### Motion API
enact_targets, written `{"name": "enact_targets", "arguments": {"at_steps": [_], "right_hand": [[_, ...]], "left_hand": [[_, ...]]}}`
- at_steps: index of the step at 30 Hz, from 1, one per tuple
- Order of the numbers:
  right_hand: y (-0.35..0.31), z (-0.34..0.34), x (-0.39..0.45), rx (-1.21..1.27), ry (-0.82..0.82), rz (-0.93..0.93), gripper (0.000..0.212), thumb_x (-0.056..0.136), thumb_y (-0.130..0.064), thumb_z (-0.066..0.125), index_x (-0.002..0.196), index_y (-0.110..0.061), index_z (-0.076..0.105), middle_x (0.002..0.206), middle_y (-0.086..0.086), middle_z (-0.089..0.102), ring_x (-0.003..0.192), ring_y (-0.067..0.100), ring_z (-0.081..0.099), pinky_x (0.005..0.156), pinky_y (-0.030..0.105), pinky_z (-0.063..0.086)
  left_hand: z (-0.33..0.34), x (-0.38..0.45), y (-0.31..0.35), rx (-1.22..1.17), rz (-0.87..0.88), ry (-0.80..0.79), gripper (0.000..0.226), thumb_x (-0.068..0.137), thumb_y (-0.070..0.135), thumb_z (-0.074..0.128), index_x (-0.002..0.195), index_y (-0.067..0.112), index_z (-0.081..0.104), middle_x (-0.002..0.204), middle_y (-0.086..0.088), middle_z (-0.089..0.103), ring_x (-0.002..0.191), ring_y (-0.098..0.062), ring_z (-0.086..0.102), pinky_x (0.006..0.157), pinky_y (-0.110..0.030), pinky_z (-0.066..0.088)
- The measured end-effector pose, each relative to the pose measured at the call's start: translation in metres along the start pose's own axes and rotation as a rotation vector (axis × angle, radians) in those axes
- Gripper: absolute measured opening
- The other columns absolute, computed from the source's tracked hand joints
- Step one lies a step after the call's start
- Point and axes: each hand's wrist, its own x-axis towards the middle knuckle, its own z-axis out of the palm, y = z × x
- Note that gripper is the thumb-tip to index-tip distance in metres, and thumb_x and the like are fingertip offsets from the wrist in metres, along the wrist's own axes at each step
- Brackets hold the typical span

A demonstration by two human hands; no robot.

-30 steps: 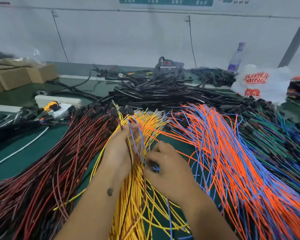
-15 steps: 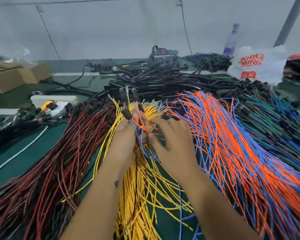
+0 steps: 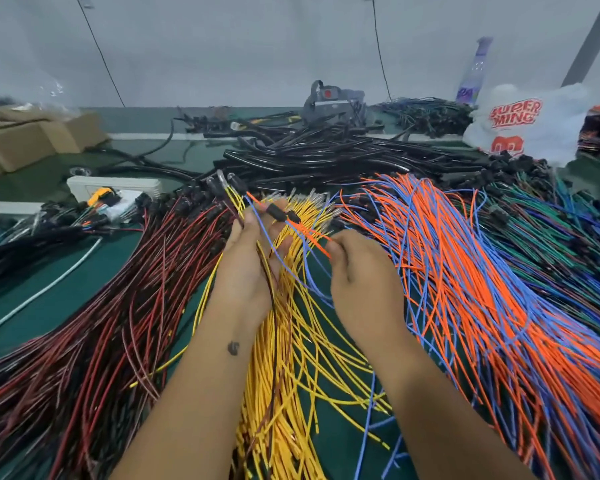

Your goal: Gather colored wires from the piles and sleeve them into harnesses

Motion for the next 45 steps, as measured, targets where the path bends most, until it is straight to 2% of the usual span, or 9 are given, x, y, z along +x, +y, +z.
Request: {"name": "enact_targets", "arguments": {"at_steps": [5,14,21,24,30,33,38,43,45], "right_hand": [[0.004,-0.001,-0.001,0.145,0.011,0.164,0.017,0.102,-0.027,0.044,0.093,-0.018,0.056,0.066,0.001,0.051,0.067,0.031,0.051,0.063,0.049,0.043],[0.005,0.001,-0.001,0.093,-0.021,0.168,0.019,0.099,-0.031,0.048,0.088,-0.02,0.058,0.067,0.002,0.061,0.068,0.028,0.056,0.063,0.045,0.047],[0.001,0.002,-0.001,0.009,-0.061,-0.134,0.024,0.087,-0.039,0.057,0.091,-0.022,0.072,0.093,-0.006,0.064,0.093,0.022,0.052,0.083,0.038,0.04],[0.002,0.004,-0.001,-0.058,-0.133,-0.129,0.025,0.089,-0.041,0.058,0.099,-0.021,0.07,0.092,-0.003,0.064,0.093,0.023,0.052,0.082,0.039,0.039],[0.008,0.001,0.001,-0.039,0.026,-0.087,0.015,0.091,-0.026,0.062,0.092,-0.016,0.072,0.079,0.007,0.059,0.085,0.032,0.051,0.076,0.043,0.041],[0.017,-0.003,0.002,-0.149,0.064,-0.033,0.011,0.089,-0.024,0.064,0.091,-0.016,0.073,0.081,0.009,0.059,0.087,0.033,0.051,0.077,0.042,0.04],[0.025,-0.006,0.005,-0.402,-0.178,0.119,0.021,0.092,-0.035,0.056,0.109,-0.031,0.069,0.103,0.002,0.067,0.104,0.03,0.052,0.088,0.037,0.038],[0.015,-0.002,0.007,-0.391,-0.354,-0.262,0.051,0.094,-0.019,0.054,0.136,-0.046,0.048,0.118,-0.003,0.058,0.106,0.026,0.053,0.087,0.038,0.042],[0.012,0.001,0.004,-0.429,-0.422,-0.309,0.045,0.098,-0.03,0.046,0.138,-0.052,0.042,0.121,-0.006,0.054,0.11,0.024,0.048,0.087,0.036,0.037]], "left_hand": [[0.006,-0.002,0.001,-0.013,0.021,0.006,0.022,0.104,0.025,0.035,0.09,0.023,0.052,0.07,0.004,0.067,0.068,-0.007,0.064,0.081,-0.032,0.05],[0.006,-0.007,-0.002,0.096,0.025,-0.149,0.028,0.103,0.027,0.033,0.093,0.019,0.058,0.098,0.0,0.07,0.089,-0.016,0.056,0.075,-0.027,0.045],[0.001,-0.007,0.003,0.197,0.131,-0.025,0.022,0.104,0.022,0.034,0.09,0.019,0.052,0.092,0.003,0.059,0.074,-0.011,0.053,0.067,-0.025,0.045],[0.0,-0.008,0.003,0.245,0.16,-0.013,0.02,0.104,0.024,0.036,0.102,0.016,0.054,0.095,-0.002,0.06,0.078,-0.013,0.057,0.069,-0.027,0.047],[-0.007,-0.001,0.006,0.167,0.256,0.14,0.026,0.105,0.018,0.032,0.087,0.023,0.05,0.099,0.005,0.07,0.089,-0.009,0.057,0.081,-0.026,0.047],[-0.018,0.003,0.012,-0.038,0.277,0.183,0.023,0.105,0.021,0.03,0.087,0.021,0.045,0.073,0.003,0.068,0.074,-0.013,0.061,0.074,-0.025,0.051],[-0.028,0.008,0.01,-0.035,0.138,0.296,0.028,0.106,0.023,0.028,0.082,0.02,0.042,0.051,0.004,0.027,0.036,-0.006,0.028,0.038,-0.013,0.031],[-0.024,0.015,0.037,0.176,0.035,0.249,0.03,0.105,0.018,0.031,0.08,0.017,0.048,0.048,0.003,0.027,0.029,-0.004,0.022,0.037,-0.008,0.021],[-0.019,0.021,0.061,0.254,0.04,0.199,0.029,0.105,0.02,0.032,0.081,0.017,0.049,0.042,0.008,0.029,0.029,-0.004,0.022,0.038,-0.007,0.019]]}}
